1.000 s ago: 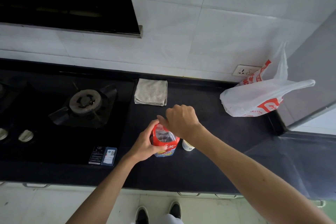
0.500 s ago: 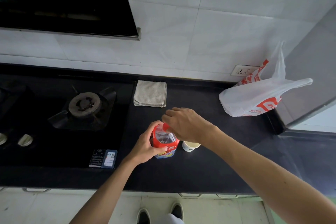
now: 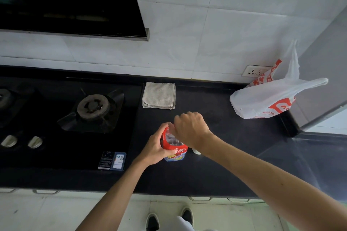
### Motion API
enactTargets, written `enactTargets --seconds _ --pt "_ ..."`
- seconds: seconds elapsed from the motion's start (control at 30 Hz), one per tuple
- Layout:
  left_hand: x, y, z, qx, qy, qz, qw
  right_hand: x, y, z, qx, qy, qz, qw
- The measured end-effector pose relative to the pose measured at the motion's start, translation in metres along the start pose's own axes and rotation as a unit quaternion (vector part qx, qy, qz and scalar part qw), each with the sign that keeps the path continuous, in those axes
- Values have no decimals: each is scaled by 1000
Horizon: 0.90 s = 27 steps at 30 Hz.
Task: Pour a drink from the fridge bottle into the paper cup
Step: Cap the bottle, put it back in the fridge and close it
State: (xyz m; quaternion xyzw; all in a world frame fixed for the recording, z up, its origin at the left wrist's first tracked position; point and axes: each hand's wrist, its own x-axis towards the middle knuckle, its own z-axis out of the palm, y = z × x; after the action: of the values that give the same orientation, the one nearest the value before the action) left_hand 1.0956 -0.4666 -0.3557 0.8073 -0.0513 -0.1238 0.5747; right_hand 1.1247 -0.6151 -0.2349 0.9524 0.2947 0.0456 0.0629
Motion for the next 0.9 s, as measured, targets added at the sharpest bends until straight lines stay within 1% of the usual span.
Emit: enactTargets --seconds 0.03,0.07,0.13,0.2,0.27,0.33,0.53,0.63,0.73,0.83,0.9 --pt "0 1 0 1 2 5 1000 -2 4 -1 -3 17 -52 998" --pt "-1 1 1 0 4 10 1000 -4 7 -1 -15 17 -101 995" --pt "-1 0 2 -4 7 11 1000 -9 14 -3 -50 -6 -167 985" --pt "-1 0 2 -9 7 7 1000 -13 19 -8 -61 -19 -198 978" --pt "0 -1 2 -5 5 4 1000 -13 26 -12 -73 -9 -218 973" --pt "1 -3 1 1 5 3 1000 -12 28 -17 -73 -12 -225 972" --pt "0 -2 2 1 10 2 1000 0 36 -8 0 -33 -225 974" --pt "0 -2 1 -3 14 2 1000 -3 35 0 23 1 -213 977" --pt "-1 -3 2 -2 15 7 1000 -1 40 9 3 53 -224 973" --pt "-1 -5 3 -8 12 3 1000 7 43 18 -19 78 -251 965" --pt "0 -7 3 -10 15 3 1000 13 40 22 -22 89 -252 963"
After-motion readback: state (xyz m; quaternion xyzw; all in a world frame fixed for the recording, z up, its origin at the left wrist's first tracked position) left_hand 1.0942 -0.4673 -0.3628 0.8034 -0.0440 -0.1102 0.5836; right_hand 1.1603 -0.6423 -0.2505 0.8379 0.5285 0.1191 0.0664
